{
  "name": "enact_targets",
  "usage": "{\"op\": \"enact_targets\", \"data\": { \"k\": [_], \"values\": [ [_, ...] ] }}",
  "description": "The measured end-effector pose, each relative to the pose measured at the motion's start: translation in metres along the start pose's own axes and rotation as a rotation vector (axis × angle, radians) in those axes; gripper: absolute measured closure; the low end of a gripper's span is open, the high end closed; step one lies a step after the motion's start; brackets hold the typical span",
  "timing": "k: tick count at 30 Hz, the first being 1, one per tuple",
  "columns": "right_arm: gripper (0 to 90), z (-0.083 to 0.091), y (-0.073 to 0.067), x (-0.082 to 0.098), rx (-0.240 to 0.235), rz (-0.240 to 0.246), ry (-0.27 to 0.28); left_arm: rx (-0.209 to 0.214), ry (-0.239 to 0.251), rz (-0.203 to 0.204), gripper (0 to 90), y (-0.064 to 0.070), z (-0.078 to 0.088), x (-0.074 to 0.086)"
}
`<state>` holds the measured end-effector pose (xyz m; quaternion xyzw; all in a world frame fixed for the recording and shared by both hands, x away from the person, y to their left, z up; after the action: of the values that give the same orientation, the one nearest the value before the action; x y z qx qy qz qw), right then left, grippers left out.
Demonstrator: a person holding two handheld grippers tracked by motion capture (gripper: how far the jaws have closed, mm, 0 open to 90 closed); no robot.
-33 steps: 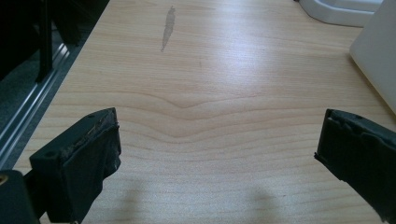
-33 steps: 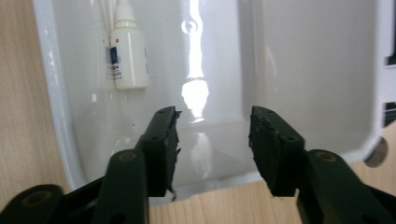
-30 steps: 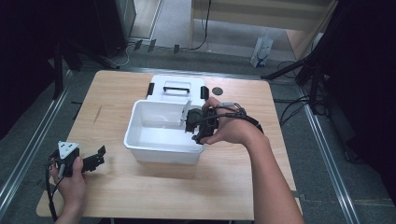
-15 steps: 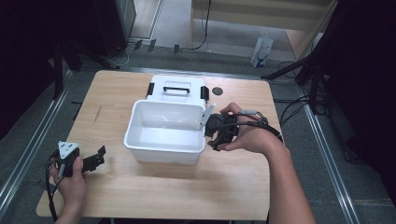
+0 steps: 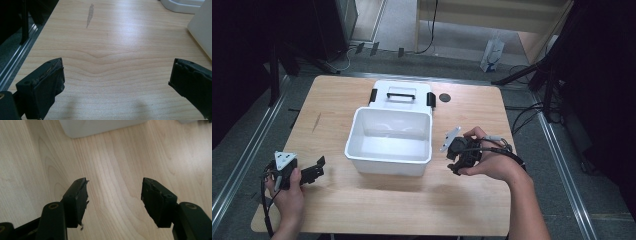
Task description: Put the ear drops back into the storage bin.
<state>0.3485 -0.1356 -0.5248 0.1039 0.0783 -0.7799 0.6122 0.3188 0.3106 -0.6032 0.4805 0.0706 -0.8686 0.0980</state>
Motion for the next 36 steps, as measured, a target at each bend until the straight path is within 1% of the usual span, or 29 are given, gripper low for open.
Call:
{"op": "enact_targets", "data": {
  "k": [4, 7, 9, 11, 13, 15, 16, 19, 20, 21, 23, 25, 27, 30, 33, 36],
  "values": [
    [34.7, -0.008, -0.002, 0.011, 0.003, -0.035, 0.009, 0.001, -0.002, -0.005, 0.5, 0.0, 0.0, 0.0],
    [31.5, -0.012, -0.001, 0.019, 0.024, -0.052, 0.013, 0.001, -0.003, -0.004, 0.4, 0.0, 0.0, 0.0],
    [26.7, -0.014, -0.001, 0.025, 0.051, -0.075, 0.021, 0.002, -0.002, -0.004, 0.5, 0.0, 0.0, 0.0],
    [19.8, -0.017, -0.001, 0.03, 0.08, -0.099, 0.028, 0.0, -0.002, -0.006, 0.5, 0.0, 0.0, 0.0],
    [13.0, -0.022, -0.001, 0.036, 0.095, -0.123, 0.033, 0.0, -0.002, -0.006, 0.5, 0.0, 0.0, 0.0],
    [12.4, -0.025, -0.004, 0.041, 0.102, -0.131, 0.041, 0.0, -0.002, -0.006, 0.5, 0.0, 0.0, 0.0],
    [9.1, -0.026, -0.005, 0.044, 0.109, -0.137, 0.052, -0.001, -0.001, -0.006, 0.5, 0.0, 0.0, 0.0],
    [0.0, -0.028, -0.008, 0.05, 0.1, -0.173, 0.086, -0.002, -0.001, -0.007, 0.5, 0.0, 0.0, 0.0],
    [0.0, -0.028, -0.009, 0.051, 0.099, -0.17, 0.096, -0.002, -0.002, -0.007, 0.5, 0.0, 0.0, 0.0],
    [0.0, -0.027, -0.009, 0.053, 0.104, -0.174, 0.118, -0.002, -0.001, -0.006, 0.4, 0.0, 0.0, 0.0],
    [0.0, -0.027, -0.009, 0.057, 0.12, -0.197, 0.15, -0.002, -0.002, -0.007, 0.5, 0.0, 0.0, 0.0],
    [0.0, -0.027, -0.008, 0.061, 0.134, -0.213, 0.168, -0.003, -0.001, -0.008, 0.5, 0.0, 0.0, 0.0],
    [0.0, -0.028, -0.008, 0.067, 0.157, -0.244, 0.205, -0.003, -0.001, -0.008, 0.5, 0.0, 0.0, 0.0],
    [0.0, -0.031, -0.006, 0.075, 0.182, -0.269, 0.256, -0.003, -0.001, -0.008, 0.5, 0.0, 0.0, 0.0],
    [0.0, -0.035, -0.005, 0.084, 0.198, -0.312, 0.302, -0.003, -0.001, -0.009, 0.4, 0.0, 0.0, 0.0],
    [0.0, -0.038, -0.004, 0.095, 0.218, -0.365, 0.356, -0.003, -0.001, -0.008, 0.4, 0.0, 0.0, 0.0]
  ]
}}
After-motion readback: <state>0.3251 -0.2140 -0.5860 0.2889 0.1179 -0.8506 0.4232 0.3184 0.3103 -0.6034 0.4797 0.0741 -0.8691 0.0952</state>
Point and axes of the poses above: each handheld gripper's, and its own axes: z roughly backward along the jaws, x roughly out of its underside, y roughly to its right, the point moved 10 cm from there along -z, roughly forward along the jaws, and after that the axes turned 14 degrees about -x, right-handed, at the moved point
